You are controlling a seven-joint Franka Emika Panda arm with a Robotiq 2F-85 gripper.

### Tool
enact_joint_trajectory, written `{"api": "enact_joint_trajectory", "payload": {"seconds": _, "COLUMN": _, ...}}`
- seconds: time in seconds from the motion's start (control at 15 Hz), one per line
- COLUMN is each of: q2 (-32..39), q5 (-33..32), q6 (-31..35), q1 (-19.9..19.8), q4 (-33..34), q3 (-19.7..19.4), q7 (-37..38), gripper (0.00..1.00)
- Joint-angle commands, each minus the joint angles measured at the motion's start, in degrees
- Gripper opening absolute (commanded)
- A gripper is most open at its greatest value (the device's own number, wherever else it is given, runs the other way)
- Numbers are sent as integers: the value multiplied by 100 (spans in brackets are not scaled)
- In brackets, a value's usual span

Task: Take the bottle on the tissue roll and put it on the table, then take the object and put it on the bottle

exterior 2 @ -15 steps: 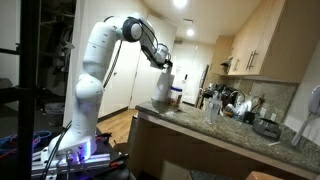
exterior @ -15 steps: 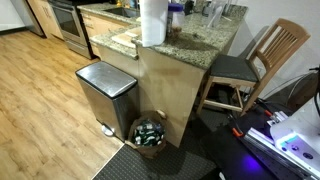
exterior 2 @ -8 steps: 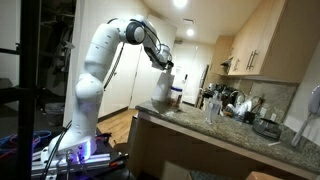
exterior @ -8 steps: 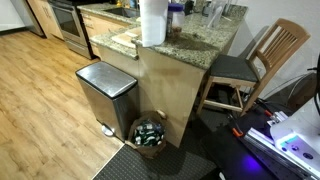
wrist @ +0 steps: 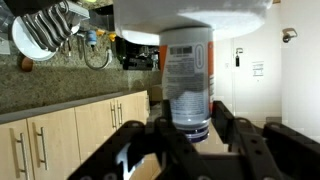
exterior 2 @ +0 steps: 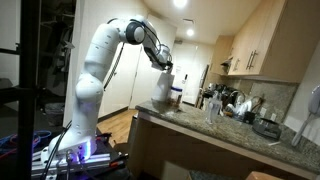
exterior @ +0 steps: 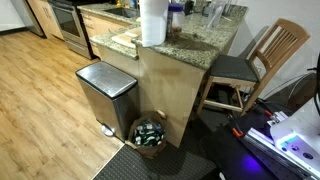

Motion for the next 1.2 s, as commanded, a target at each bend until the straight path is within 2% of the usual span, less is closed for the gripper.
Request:
{"api": "enact_joint_trajectory", "payload": {"seconds": 0.0, "q2": 6, "q5": 25, "q6": 51, "q1": -7, "q4": -74, "q3": 9, "q7": 110, "gripper": 10}}
{"api": "enact_joint_trajectory", "payload": {"seconds": 0.13, "q2": -22, "q5": 26, "q6": 25, "q1": -6, "q4": -97, "q3": 6, "q7": 161, "gripper": 0}}
{"api": "enact_joint_trajectory", "payload": {"seconds": 0.27, "q2": -135, "q5": 163, "q6": 8, "q1": -38, "q4": -221, "q3": -21, "q7": 85, "gripper": 0}}
{"api": "enact_joint_trajectory", "payload": {"seconds": 0.33, "q2": -199, "q5": 229, "q6": -12, "q1": -59, "q4": -271, "q3": -37, "q7": 93, "gripper": 25}}
{"api": "enact_joint_trajectory", "payload": {"seconds": 0.47, "q2": -321, "q5": 379, "q6": -97, "q1": -98, "q4": -349, "q3": -73, "q7": 154, "gripper": 28}}
{"api": "enact_joint_trajectory", "payload": {"seconds": 0.67, "q2": -469, "q5": 557, "q6": -328, "q1": -131, "q4": -419, "q3": -126, "q7": 320, "gripper": 49}}
{"api": "enact_joint_trajectory", "payload": {"seconds": 0.73, "q2": -181, "q5": 419, "q6": -169, "q1": -67, "q4": -141, "q3": -91, "q7": 173, "gripper": 58}}
{"api": "enact_joint_trajectory", "payload": {"seconds": 0.8, "q2": -208, "q5": 438, "q6": -184, "q1": -71, "q4": -146, "q3": -99, "q7": 178, "gripper": 40}}
{"api": "enact_joint_trajectory", "payload": {"seconds": 0.93, "q2": -198, "q5": 438, "q6": -182, "q1": -59, "q4": -145, "q3": -98, "q7": 178, "gripper": 55}}
{"api": "enact_joint_trajectory", "payload": {"seconds": 1.0, "q2": -189, "q5": 438, "q6": -182, "q1": -51, "q4": -145, "q3": -98, "q7": 178, "gripper": 58}}
{"api": "enact_joint_trajectory", "payload": {"seconds": 1.13, "q2": -188, "q5": 438, "q6": -182, "q1": -52, "q4": -145, "q3": -98, "q7": 178, "gripper": 58}}
